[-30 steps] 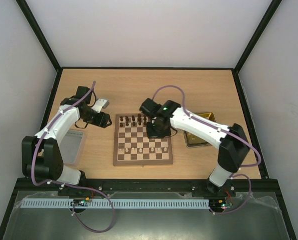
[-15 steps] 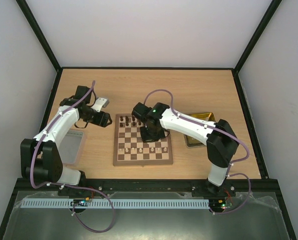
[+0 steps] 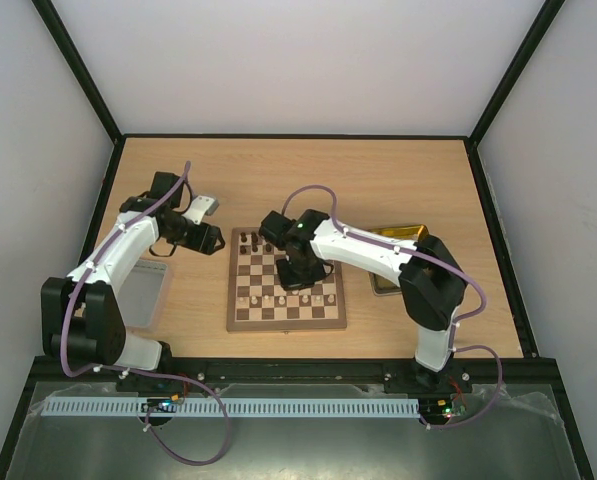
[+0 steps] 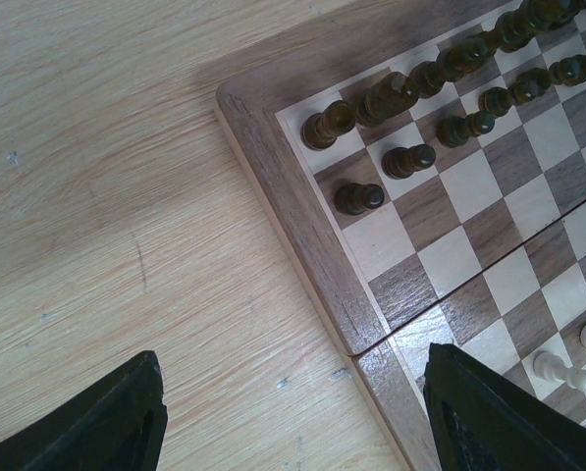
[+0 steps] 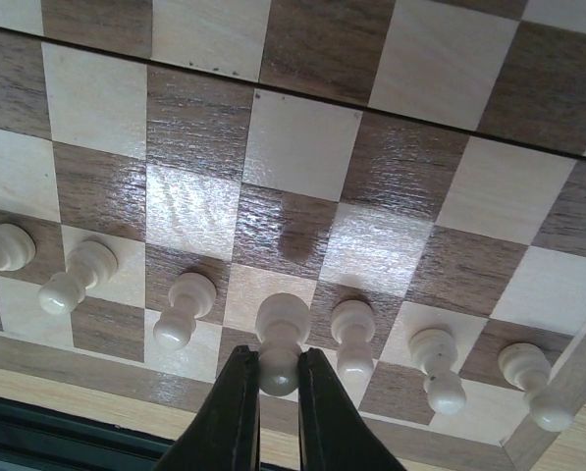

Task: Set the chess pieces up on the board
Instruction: Place the chess piece on the chessboard, then pick up the chess piece from the storage box.

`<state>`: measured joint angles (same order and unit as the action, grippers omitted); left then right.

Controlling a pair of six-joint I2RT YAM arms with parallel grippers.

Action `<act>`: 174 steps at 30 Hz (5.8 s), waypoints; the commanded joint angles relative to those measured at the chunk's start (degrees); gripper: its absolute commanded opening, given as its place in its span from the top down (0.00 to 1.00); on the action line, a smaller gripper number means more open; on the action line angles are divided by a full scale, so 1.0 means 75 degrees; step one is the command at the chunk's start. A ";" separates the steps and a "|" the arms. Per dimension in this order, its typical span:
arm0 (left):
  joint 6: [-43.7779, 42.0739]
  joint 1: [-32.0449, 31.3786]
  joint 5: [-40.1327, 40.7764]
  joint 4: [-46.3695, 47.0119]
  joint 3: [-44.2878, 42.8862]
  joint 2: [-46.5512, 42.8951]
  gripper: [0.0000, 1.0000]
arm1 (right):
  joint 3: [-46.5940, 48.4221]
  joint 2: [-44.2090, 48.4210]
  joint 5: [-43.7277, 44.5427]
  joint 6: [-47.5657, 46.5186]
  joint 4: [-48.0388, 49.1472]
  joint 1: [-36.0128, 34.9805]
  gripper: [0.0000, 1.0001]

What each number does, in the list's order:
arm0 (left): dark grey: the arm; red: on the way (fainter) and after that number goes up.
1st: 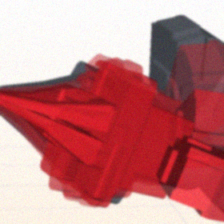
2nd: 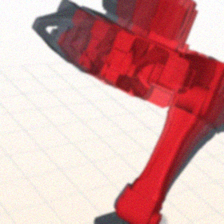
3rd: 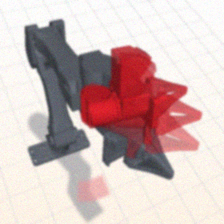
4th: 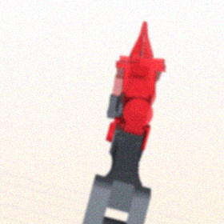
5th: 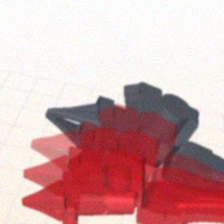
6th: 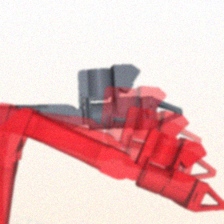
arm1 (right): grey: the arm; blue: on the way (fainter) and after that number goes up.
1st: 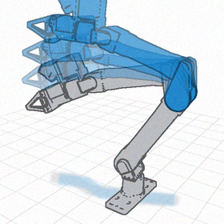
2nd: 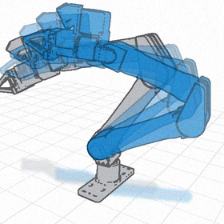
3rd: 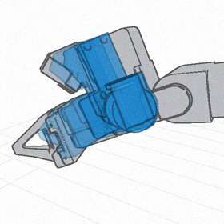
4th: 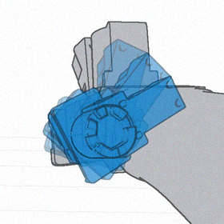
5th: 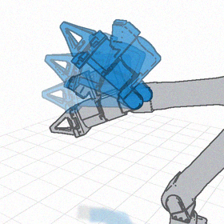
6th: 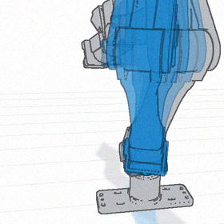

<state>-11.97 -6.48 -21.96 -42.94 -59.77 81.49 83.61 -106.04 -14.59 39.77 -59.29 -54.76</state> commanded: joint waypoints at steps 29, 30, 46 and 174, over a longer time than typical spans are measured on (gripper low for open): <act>0.0002 -0.0038 -0.0093 0.0030 0.0153 0.0054 0.28 | -0.0339 -0.0373 -0.0468 -0.0206 0.0179 -0.0172 0.92; -0.0004 -0.0038 -0.0090 0.0036 0.0162 0.0056 0.28 | -0.0337 -0.0378 -0.0475 -0.0208 0.0188 -0.0174 0.92; -0.0010 -0.0038 -0.0090 0.0041 0.0185 0.0023 0.27 | -0.0232 -0.0432 -0.0539 -0.0283 0.0196 -0.0206 0.76; -0.0326 0.0266 0.0600 -0.1958 -0.1371 0.0206 0.27 | -0.3809 0.2783 0.1050 0.0242 0.2116 0.6907 0.71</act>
<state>-15.09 -4.23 -16.69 -57.52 -70.89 83.99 56.38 -86.94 -7.86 40.64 -41.91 -3.40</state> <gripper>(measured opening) 0.730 0.290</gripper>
